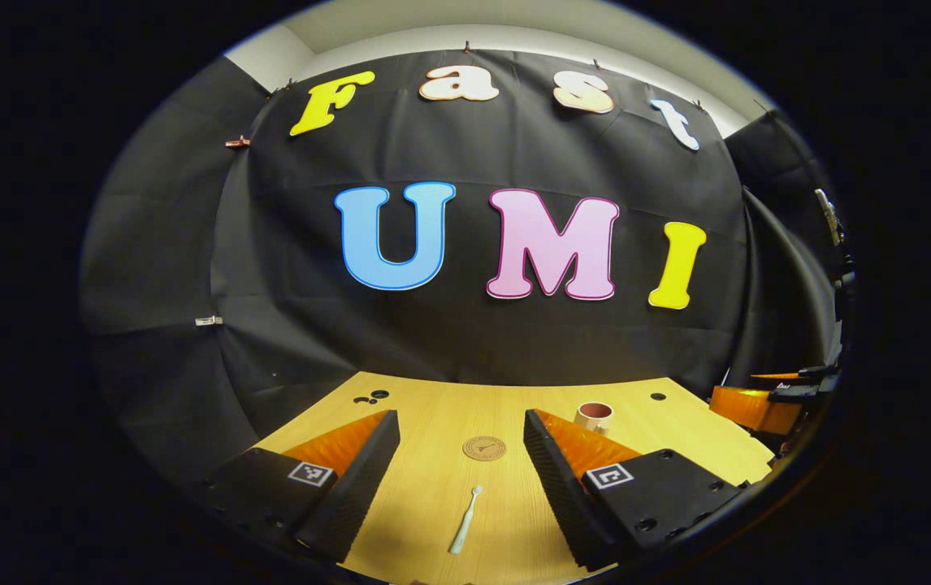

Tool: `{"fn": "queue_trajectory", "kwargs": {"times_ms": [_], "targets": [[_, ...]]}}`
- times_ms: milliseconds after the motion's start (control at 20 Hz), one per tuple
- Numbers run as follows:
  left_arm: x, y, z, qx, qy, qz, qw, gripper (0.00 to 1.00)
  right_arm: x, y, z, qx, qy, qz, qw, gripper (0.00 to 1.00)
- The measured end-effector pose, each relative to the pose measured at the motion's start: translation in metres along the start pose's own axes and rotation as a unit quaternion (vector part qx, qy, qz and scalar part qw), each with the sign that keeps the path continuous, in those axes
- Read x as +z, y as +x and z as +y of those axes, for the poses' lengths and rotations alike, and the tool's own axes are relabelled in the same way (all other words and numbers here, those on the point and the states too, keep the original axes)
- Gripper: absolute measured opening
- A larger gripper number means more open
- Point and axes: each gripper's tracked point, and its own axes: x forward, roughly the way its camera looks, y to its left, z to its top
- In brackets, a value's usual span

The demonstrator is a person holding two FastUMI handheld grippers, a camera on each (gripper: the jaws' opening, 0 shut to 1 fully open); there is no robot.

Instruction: Put the toothbrush and toothpaste on the desktop into the cup, then pick up the cup and place it on the coaster on the desktop.

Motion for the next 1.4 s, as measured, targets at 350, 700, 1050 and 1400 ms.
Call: {"fn": "queue_trajectory", "kwargs": {"times_ms": [350,700,1050,1400], "targets": [[-0.007,0.006,0.009,0.008,-0.002,0.001,1.000,0.97,-0.023,0.017,0.011,0.005,-0.003,0.044,0.999,0.98],[-0.022,0.014,0.034,0.036,-0.013,0.016,0.999,0.97,-0.057,0.042,0.024,0.009,-0.019,0.099,0.995,0.98],[-0.050,0.015,0.064,0.077,-0.018,0.049,0.996,0.97,-0.126,0.064,0.039,0.017,-0.010,0.196,0.980,0.98],[-0.077,0.025,0.083,0.096,0.011,0.084,0.992,0.98,-0.198,0.078,0.040,0.002,-0.003,0.296,0.955,0.98]]}}
